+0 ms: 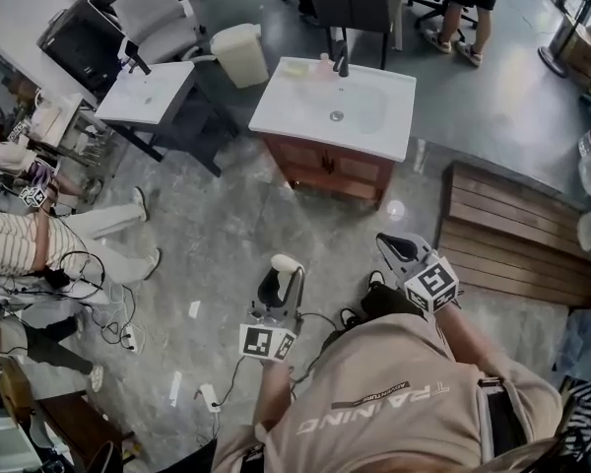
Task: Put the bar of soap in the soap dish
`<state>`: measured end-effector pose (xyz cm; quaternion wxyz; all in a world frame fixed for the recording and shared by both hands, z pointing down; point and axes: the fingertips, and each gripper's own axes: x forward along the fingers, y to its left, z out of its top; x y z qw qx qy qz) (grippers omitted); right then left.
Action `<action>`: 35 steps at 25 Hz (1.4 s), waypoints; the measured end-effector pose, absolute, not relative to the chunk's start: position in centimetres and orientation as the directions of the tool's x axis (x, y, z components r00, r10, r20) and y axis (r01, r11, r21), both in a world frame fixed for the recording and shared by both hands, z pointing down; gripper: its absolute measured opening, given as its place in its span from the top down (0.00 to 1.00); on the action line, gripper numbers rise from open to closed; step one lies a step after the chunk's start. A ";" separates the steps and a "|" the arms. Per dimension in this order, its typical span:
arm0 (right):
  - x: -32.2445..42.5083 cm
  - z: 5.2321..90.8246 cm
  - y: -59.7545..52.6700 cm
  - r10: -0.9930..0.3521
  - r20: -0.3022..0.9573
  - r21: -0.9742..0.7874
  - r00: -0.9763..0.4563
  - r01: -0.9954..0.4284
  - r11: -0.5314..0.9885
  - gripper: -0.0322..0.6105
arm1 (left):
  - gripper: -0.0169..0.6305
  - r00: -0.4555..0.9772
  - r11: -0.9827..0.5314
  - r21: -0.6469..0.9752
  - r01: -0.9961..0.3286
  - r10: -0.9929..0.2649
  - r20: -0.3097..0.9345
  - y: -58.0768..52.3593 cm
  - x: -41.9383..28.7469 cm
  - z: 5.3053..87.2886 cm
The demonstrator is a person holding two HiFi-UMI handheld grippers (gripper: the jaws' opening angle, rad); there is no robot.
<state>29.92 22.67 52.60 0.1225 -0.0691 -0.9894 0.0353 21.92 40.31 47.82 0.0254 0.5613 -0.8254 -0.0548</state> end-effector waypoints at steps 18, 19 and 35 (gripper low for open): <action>18.4 53.4 10.6 0.181 0.207 -0.077 -0.961 0.168 0.983 0.93 | 0.70 -0.397 0.392 0.081 -0.916 -0.917 -0.045 27.7 9.8 45.5; 17.9 53.4 10.2 0.190 0.211 -0.072 -0.959 0.178 0.981 0.93 | 0.70 -0.403 0.399 0.077 -0.914 -0.914 -0.048 27.3 9.4 45.1; 7.7 54.6 7.8 0.239 0.247 -0.067 -0.939 0.229 0.971 0.93 | 0.70 -0.435 0.428 0.136 -0.893 -0.900 -0.020 24.5 -0.4 47.1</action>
